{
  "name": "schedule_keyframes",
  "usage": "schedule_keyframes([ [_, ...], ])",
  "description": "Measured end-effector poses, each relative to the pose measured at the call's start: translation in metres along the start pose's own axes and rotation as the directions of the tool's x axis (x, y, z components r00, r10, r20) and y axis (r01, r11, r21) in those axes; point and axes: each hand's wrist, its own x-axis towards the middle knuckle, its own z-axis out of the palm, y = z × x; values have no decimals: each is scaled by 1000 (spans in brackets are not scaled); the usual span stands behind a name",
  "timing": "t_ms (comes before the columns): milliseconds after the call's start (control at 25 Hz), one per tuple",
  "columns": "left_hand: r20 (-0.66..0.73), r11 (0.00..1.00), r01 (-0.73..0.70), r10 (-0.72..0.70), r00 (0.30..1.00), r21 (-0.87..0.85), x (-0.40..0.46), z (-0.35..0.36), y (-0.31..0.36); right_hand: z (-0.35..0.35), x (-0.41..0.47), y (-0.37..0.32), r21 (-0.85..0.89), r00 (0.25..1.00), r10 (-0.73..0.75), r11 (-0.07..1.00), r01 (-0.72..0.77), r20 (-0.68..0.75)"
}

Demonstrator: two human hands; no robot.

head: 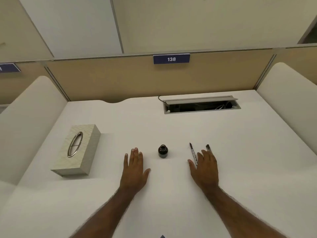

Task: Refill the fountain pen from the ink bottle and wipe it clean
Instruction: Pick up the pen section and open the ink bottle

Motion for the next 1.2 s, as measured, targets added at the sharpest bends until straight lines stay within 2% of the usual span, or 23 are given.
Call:
schedule_keyframes([
  [40,-9,1000,15,-14,1000,10,0,4,0,4,1,1,5,1000,8,1000,-8,2],
  [160,74,998,68,-67,995,-1,-7,-2,8,2,1,1,6,999,51,999,-51,-20],
  [320,79,997,71,-68,995,-42,-10,3,16,2,4,2,13,994,73,997,-72,-86],
  [440,62,992,74,-68,996,-97,-15,5,26,1,5,2,17,985,92,996,-91,-146],
  [760,-20,945,58,-68,997,-323,-15,-7,67,-3,4,7,190,970,214,963,-189,-120],
  [960,-23,816,125,-167,986,-564,-7,-30,105,-17,0,6,350,969,227,919,-179,-100],
  [1200,79,552,205,-244,967,-808,18,-53,143,-38,-2,3,489,975,171,869,-81,-142],
])
